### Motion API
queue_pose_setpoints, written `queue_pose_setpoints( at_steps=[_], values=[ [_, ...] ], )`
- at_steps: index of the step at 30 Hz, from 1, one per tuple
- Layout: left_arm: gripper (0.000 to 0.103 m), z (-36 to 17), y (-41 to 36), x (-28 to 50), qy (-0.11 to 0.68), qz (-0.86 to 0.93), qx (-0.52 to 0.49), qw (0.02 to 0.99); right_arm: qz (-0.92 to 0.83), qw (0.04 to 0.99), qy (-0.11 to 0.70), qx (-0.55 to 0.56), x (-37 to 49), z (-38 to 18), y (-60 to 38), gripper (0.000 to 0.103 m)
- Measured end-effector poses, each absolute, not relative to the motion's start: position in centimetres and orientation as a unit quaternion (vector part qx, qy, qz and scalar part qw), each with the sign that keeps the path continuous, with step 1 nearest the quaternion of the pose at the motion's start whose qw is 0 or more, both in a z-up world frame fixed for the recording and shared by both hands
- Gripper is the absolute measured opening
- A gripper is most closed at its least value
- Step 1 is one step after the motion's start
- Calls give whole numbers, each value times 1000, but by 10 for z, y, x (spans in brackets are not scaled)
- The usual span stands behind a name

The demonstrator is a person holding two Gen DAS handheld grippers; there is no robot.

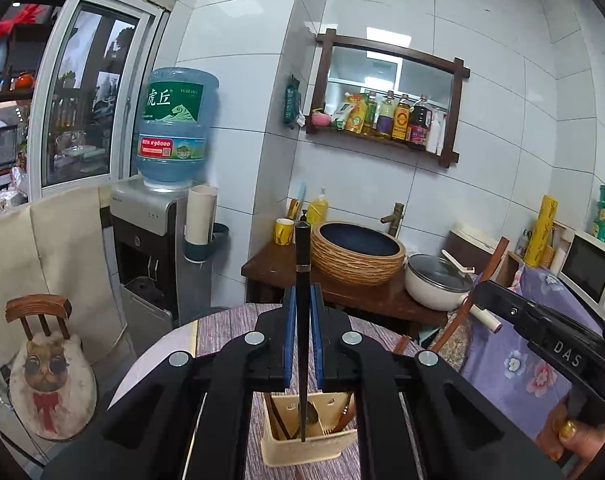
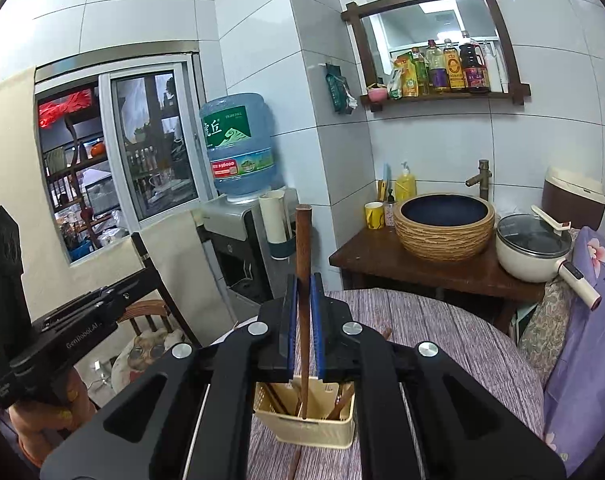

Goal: Organize utensils
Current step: 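Lift both chopsticks and carry them over the caddy with both tools, then lower both chopsticks into the caddy and open both tools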

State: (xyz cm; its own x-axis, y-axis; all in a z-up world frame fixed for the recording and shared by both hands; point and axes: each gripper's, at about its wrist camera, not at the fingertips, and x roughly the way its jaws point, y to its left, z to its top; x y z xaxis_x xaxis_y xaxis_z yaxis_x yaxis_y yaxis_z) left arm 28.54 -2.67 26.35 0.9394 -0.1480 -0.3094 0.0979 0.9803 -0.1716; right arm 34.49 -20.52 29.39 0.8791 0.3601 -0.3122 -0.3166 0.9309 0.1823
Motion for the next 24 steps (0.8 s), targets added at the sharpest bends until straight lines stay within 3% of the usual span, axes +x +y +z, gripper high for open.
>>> queue_pose_setpoints(
  at_steps=[14, 24],
  values=[
    [8, 172, -43, 325, 224, -34, -63, 972, 149, 959, 234, 57, 395, 194, -192, 8],
    [8, 133, -47, 329, 257, -32, -58, 964, 148, 952, 262, 58, 402, 157, -188, 8]
  ],
)
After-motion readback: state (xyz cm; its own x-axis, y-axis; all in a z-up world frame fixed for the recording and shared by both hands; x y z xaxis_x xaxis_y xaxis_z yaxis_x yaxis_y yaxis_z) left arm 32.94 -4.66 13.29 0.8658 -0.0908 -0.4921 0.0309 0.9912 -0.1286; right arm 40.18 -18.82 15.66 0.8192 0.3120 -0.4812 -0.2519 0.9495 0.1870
